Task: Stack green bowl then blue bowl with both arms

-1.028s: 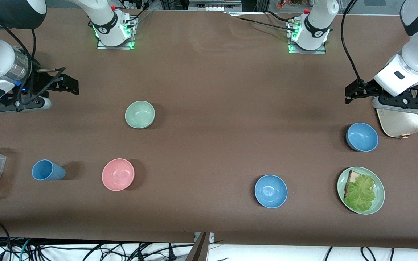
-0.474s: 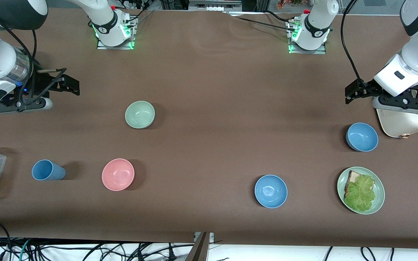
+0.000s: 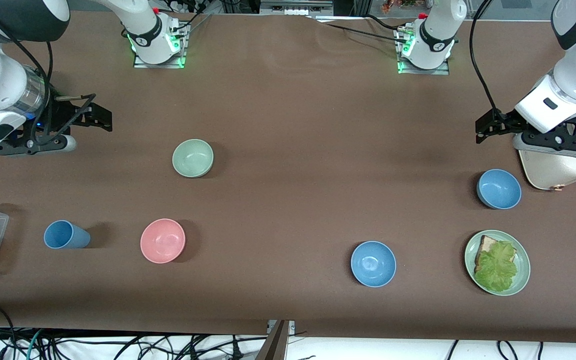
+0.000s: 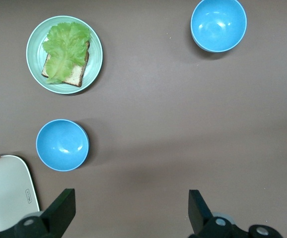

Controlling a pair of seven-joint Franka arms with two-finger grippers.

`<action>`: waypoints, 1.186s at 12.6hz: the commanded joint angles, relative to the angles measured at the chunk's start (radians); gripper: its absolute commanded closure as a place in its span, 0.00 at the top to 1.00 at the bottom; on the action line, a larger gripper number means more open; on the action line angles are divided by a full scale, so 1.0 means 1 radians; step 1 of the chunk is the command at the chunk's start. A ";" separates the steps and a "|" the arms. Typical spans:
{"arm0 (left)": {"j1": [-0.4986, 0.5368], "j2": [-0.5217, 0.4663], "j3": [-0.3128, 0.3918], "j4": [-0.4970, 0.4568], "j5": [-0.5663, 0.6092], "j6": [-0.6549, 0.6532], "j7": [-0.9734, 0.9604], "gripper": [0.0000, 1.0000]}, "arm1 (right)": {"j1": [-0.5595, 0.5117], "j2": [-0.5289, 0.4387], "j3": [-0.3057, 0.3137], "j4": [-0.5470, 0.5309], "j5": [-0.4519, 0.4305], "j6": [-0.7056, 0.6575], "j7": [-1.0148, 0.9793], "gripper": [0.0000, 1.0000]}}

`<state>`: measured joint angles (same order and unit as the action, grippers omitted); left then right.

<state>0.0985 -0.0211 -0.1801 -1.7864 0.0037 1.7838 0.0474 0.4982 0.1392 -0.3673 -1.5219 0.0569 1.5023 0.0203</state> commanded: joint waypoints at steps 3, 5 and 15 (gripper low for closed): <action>0.006 -0.003 -0.005 -0.002 0.004 0.003 0.003 1.00 | 0.008 -0.015 0.004 -0.101 0.000 0.084 0.027 1.00; 0.006 -0.003 -0.005 -0.002 0.004 0.003 0.003 1.00 | 0.010 -0.029 0.011 -0.185 0.001 0.169 0.027 1.00; 0.006 -0.003 -0.005 -0.002 0.004 0.003 0.003 1.00 | 0.011 -0.106 0.133 -0.822 0.004 0.886 0.187 1.00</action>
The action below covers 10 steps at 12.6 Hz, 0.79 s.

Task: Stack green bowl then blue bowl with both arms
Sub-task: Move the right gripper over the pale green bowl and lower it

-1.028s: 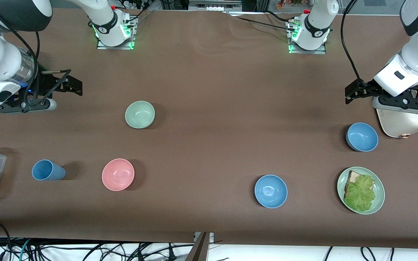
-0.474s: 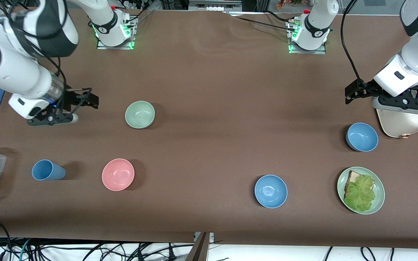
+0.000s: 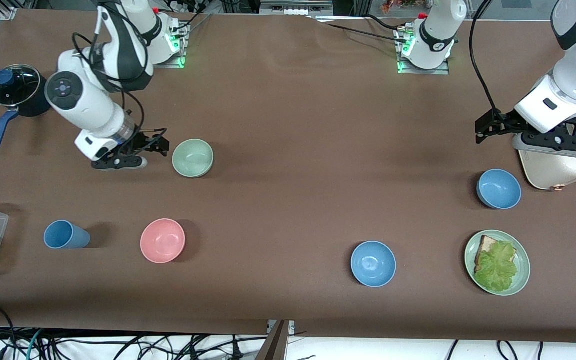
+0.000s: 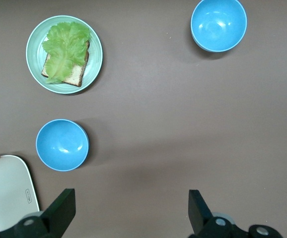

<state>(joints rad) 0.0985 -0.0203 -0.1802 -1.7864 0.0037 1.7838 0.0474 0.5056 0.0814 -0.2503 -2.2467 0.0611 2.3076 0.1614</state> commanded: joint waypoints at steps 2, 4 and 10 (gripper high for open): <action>0.006 -0.004 -0.005 -0.002 0.002 0.003 0.003 1.00 | 0.004 -0.032 0.022 -0.186 0.000 0.203 0.055 1.00; 0.006 -0.004 -0.005 -0.002 0.002 0.003 0.003 1.00 | 0.004 0.006 0.025 -0.223 0.000 0.272 0.062 1.00; 0.006 -0.004 -0.005 -0.002 0.001 0.002 0.003 1.00 | 0.004 0.081 0.037 -0.225 0.009 0.331 0.115 0.93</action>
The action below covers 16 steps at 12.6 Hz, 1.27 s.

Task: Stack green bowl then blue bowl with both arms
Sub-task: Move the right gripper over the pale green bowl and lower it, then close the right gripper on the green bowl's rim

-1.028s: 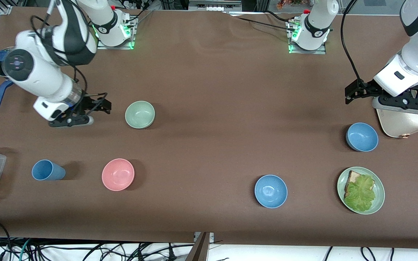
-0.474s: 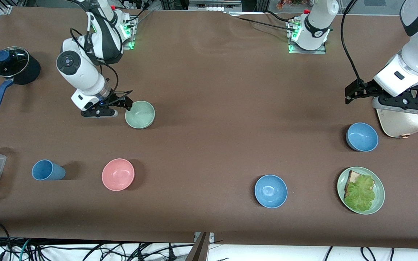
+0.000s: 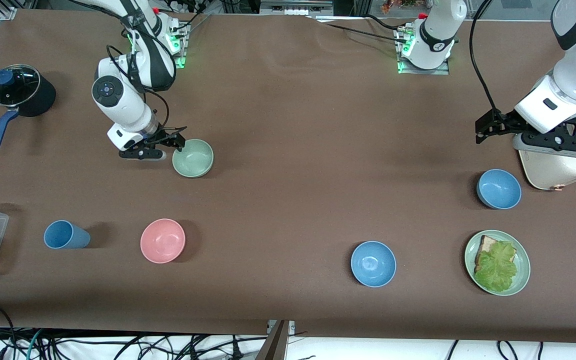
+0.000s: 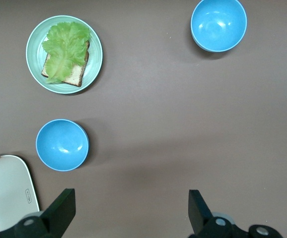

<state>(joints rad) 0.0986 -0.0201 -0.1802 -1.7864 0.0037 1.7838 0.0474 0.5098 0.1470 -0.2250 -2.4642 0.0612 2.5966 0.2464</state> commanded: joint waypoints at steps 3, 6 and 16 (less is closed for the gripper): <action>0.006 -0.004 -0.005 -0.002 0.001 0.003 0.003 1.00 | 0.001 0.051 0.041 0.008 0.063 0.074 0.033 0.86; 0.006 -0.004 -0.005 -0.002 0.001 0.002 0.003 1.00 | 0.001 0.069 0.047 0.010 0.081 0.083 0.034 0.52; 0.006 -0.004 -0.005 -0.002 0.001 0.003 0.003 1.00 | 0.001 0.071 0.082 0.102 0.114 0.053 0.022 0.00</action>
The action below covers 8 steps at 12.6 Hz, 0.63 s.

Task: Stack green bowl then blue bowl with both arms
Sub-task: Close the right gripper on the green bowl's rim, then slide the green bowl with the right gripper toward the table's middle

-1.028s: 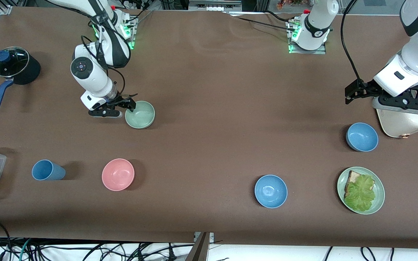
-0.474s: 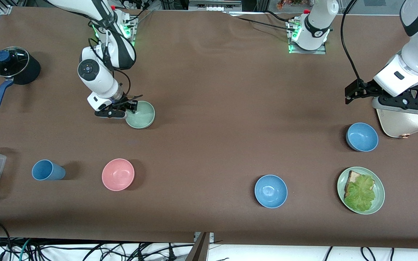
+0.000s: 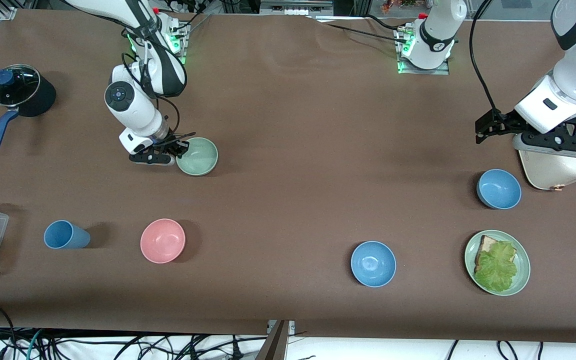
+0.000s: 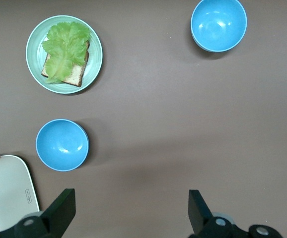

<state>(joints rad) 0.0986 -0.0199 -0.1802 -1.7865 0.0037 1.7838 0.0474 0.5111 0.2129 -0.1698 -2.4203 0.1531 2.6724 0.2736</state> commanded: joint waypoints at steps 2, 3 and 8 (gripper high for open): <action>0.006 -0.006 -0.005 -0.002 0.001 0.002 0.003 1.00 | 0.007 0.038 0.061 0.195 0.023 -0.124 0.053 0.00; 0.006 -0.005 -0.005 -0.002 0.001 0.002 0.003 1.00 | 0.015 0.083 0.090 0.308 0.023 -0.206 0.112 0.00; 0.006 -0.005 -0.005 -0.002 0.001 0.002 0.003 1.00 | 0.133 0.362 0.125 0.751 0.022 -0.329 0.395 0.00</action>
<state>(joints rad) 0.0987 -0.0195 -0.1806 -1.7865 0.0037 1.7838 0.0474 0.5959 0.4273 -0.0402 -1.8397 0.1578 2.3677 0.5879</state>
